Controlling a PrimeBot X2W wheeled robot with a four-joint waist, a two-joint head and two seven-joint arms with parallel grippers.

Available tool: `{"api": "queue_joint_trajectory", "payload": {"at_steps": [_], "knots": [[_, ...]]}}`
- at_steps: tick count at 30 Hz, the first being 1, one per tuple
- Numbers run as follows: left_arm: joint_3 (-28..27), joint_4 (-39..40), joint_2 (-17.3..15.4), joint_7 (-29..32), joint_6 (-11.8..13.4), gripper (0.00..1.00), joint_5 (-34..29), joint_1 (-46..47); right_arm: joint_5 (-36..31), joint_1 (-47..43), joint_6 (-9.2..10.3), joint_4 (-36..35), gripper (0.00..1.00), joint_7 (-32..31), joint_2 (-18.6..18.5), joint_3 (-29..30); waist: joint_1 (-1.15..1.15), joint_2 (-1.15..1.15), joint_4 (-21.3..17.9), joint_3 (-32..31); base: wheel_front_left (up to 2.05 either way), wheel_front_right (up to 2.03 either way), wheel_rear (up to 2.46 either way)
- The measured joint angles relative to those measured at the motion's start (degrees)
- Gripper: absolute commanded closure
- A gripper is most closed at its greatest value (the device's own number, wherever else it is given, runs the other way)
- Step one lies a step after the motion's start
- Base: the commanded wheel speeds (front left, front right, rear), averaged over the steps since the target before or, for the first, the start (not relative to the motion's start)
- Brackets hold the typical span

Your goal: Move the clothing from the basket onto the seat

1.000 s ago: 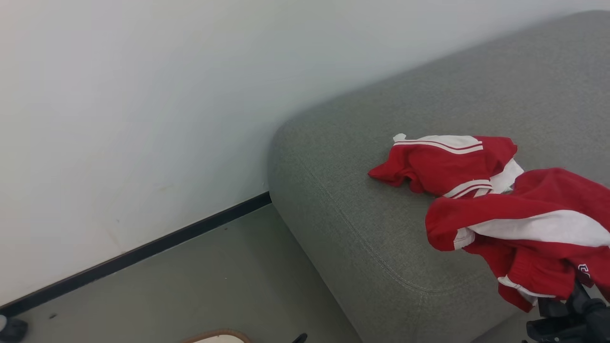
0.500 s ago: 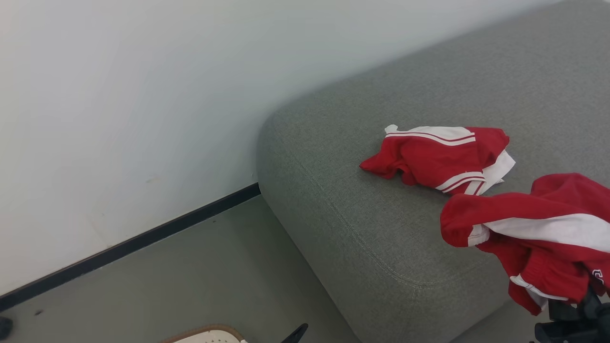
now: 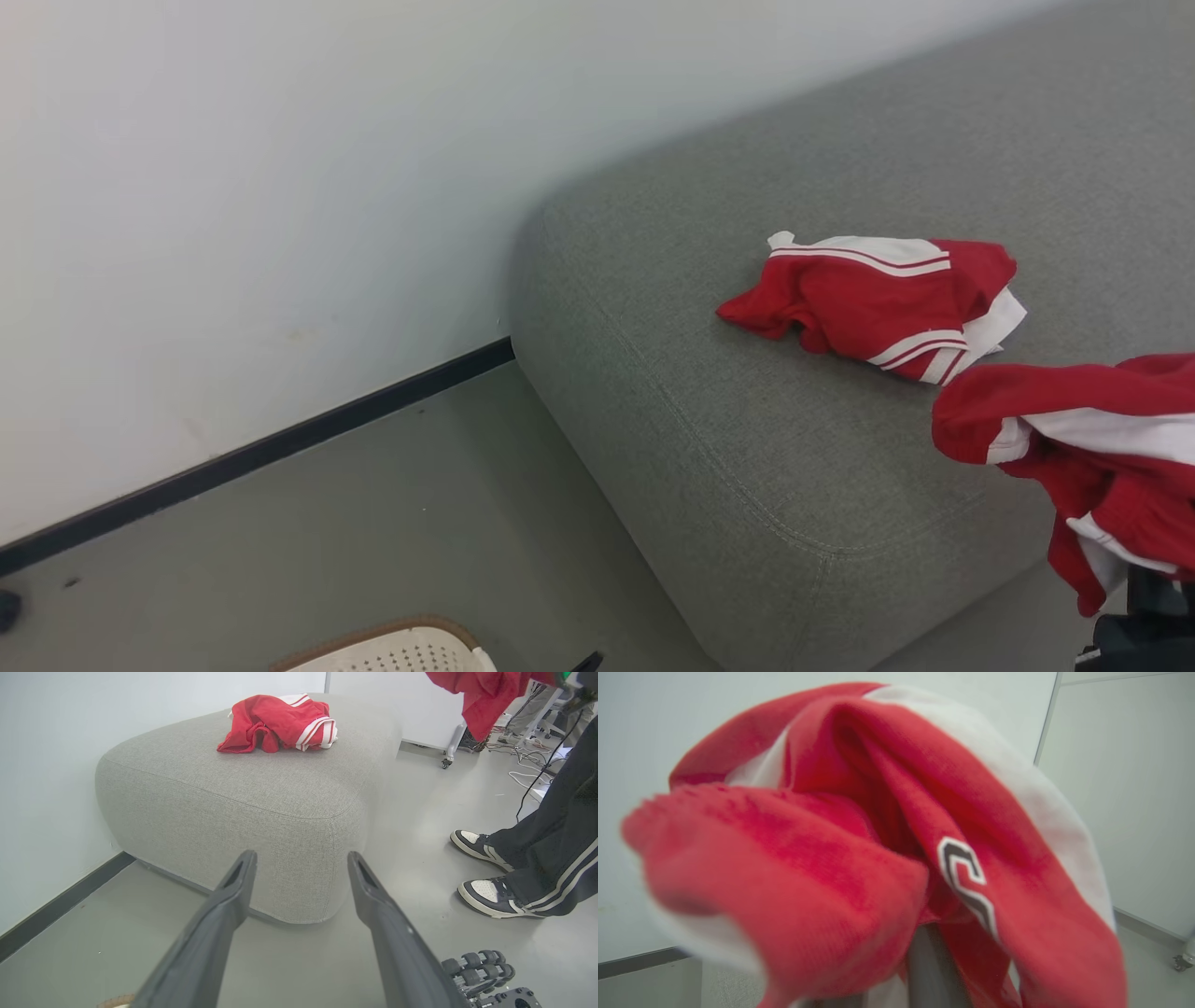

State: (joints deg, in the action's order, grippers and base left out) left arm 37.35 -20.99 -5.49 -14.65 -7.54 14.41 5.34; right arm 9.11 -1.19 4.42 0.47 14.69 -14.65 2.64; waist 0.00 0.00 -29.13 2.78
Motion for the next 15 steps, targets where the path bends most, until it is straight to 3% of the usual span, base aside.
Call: {"api": "queue_joint_trajectory", "payload": {"at_steps": [15], "knots": [[0.87, 5.99, -9.15, 0.00, 0.00, 0.00, -1.98, 0.52, 6.26, 20.98, -5.06, 9.77, 1.00, 0.00, -1.14, 3.47, 0.01, 0.00, 1.76, 9.32, 0.00, 0.00, 0.00]]}}
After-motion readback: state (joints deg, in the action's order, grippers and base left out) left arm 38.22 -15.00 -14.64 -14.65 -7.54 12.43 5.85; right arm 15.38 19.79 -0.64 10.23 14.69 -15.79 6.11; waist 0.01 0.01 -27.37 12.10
